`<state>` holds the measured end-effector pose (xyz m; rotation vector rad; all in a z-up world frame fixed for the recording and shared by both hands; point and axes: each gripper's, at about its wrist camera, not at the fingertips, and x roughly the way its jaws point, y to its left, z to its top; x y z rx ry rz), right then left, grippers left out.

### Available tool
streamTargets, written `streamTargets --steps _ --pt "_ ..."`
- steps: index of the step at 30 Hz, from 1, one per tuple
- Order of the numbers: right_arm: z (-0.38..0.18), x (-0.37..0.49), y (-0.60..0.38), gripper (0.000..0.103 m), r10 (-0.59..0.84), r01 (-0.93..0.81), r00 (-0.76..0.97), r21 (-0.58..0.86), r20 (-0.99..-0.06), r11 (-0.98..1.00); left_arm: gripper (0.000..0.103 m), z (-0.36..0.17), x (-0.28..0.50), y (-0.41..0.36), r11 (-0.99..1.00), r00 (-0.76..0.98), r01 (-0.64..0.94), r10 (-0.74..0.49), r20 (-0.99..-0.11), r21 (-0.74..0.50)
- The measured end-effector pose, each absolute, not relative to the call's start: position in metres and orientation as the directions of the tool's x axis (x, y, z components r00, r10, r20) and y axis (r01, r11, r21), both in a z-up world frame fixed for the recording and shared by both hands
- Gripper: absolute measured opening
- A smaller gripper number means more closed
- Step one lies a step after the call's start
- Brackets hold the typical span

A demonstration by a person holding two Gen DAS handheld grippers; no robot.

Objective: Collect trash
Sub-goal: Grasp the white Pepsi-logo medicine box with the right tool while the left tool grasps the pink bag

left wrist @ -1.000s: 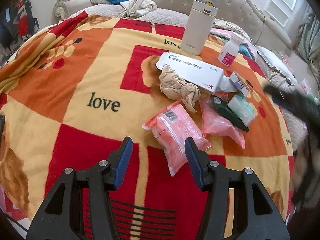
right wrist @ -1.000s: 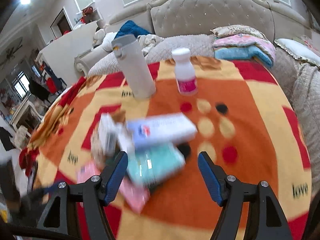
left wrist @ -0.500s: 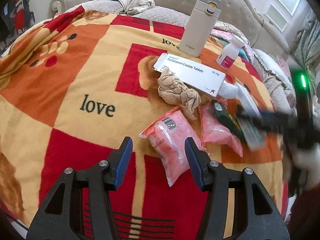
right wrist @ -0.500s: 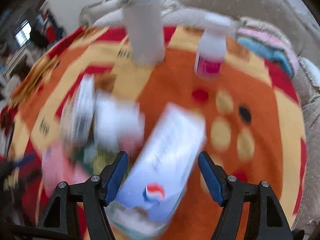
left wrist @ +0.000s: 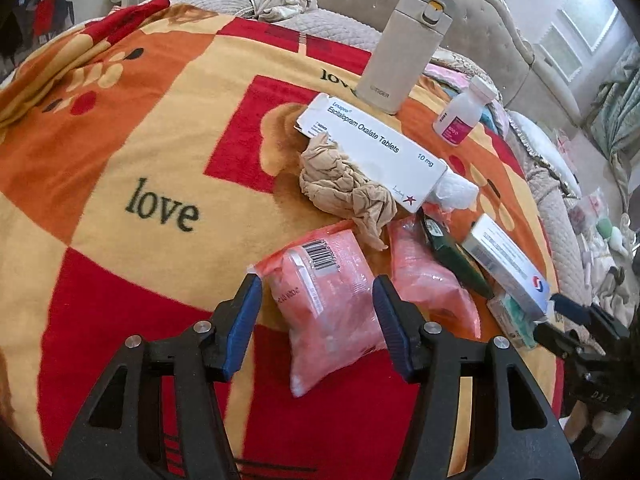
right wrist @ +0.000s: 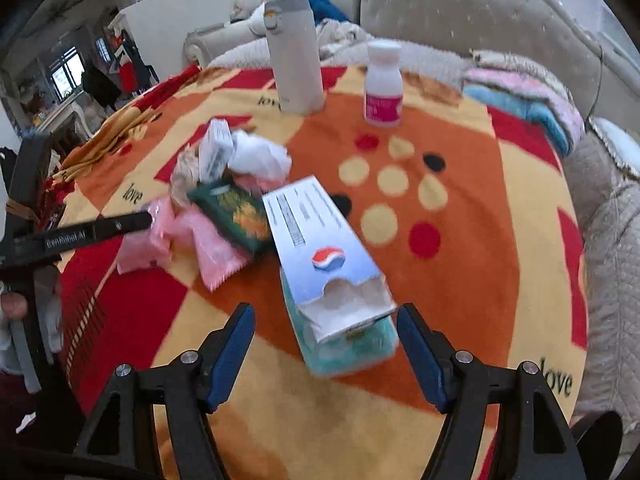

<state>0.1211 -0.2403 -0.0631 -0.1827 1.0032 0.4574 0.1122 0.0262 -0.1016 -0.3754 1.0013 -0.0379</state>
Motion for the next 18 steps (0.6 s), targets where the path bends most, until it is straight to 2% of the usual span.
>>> streamTargets --steps 15,16,18 --pt "-0.071 0.184 -0.203 0.071 0.251 -0.444 0.408 0.049 -0.878 0.894 0.050 -0.106 0.106 0.023 0.937 0.534 -0.047 -0.270 -0.801 -0.346" --pt "-0.075 0.187 -0.197 0.069 0.232 -0.453 0.402 0.028 -0.886 0.891 0.050 -0.103 0.103 0.024 0.939 0.537 -0.042 -0.268 -0.800 -0.343" --pt "-0.082 0.189 -0.191 0.050 0.188 -0.460 0.406 -0.023 -0.894 0.888 0.050 -0.099 0.098 0.026 0.939 0.543 -0.036 -0.268 -0.796 -0.341"
